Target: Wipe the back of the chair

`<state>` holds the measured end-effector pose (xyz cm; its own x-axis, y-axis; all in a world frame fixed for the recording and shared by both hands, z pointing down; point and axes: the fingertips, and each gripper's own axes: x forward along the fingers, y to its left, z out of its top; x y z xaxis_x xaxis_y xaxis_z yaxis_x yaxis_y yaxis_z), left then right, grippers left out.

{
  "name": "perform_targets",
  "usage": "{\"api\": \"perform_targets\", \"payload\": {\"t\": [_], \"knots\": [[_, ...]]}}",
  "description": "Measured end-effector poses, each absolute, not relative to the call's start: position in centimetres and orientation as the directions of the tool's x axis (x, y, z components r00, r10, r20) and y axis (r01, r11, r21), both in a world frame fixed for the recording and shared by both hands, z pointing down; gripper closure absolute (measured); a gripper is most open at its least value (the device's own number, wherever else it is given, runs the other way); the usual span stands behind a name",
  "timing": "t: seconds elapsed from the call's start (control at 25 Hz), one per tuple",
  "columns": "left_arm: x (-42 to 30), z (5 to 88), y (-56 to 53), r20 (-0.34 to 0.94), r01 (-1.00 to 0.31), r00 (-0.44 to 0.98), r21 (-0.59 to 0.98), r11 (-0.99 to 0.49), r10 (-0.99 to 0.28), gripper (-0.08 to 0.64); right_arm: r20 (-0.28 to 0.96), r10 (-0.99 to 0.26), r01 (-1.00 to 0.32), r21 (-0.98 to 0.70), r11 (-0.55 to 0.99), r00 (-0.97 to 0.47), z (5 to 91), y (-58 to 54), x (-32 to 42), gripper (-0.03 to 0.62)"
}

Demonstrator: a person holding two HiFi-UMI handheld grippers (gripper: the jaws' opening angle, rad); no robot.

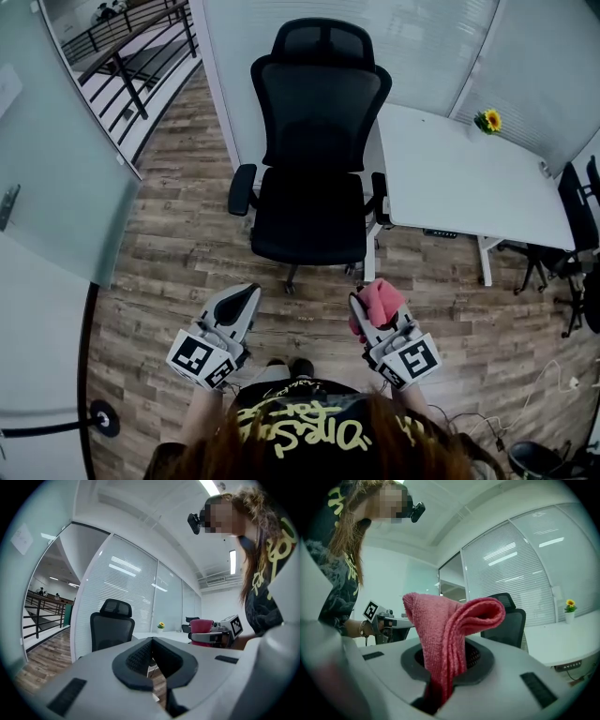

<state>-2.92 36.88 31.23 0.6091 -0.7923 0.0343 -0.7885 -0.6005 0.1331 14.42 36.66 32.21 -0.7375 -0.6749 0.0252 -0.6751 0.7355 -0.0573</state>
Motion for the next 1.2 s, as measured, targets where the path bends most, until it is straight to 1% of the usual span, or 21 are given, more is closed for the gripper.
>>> {"api": "perform_targets", "payload": {"t": [0.28, 0.6, 0.8, 1.0, 1.2], "knots": [[-2.9, 31.3, 36.6, 0.041, -0.786, 0.613, 0.135, -0.603, -0.789, 0.571, 0.031, -0.657, -0.657, -0.051, 0.752, -0.754, 32.0, 36.4, 13.8, 0.534], [-1.3, 30.6, 35.8, 0.024, -0.783, 0.618, 0.114, -0.612, -0.786, 0.571, 0.036, -0.664, -0.665, -0.056, 0.745, -0.747, 32.4, 35.5, 15.8, 0.534], [-1.8, 32.3, 35.7, 0.063, -0.789, 0.611, 0.123, -0.602, -0.789, 0.571, 0.061, -0.655, -0.657, -0.050, 0.752, -0.753, 33.7, 34.9, 15.5, 0.534], [-3.2, 33.3, 33.6, 0.059, -0.790, 0.609, 0.136, -0.598, -0.791, 0.571, 0.070, -0.656, -0.660, -0.053, 0.750, -0.751, 34.6, 32.8, 14.0, 0.534], [-4.2, 33.8, 29.1, 0.054, -0.769, 0.635, 0.140, -0.624, -0.770, 0.571, 0.089, -0.674, -0.680, -0.057, 0.731, -0.733, 35.4, 29.4, 13.0, 0.534]]}}
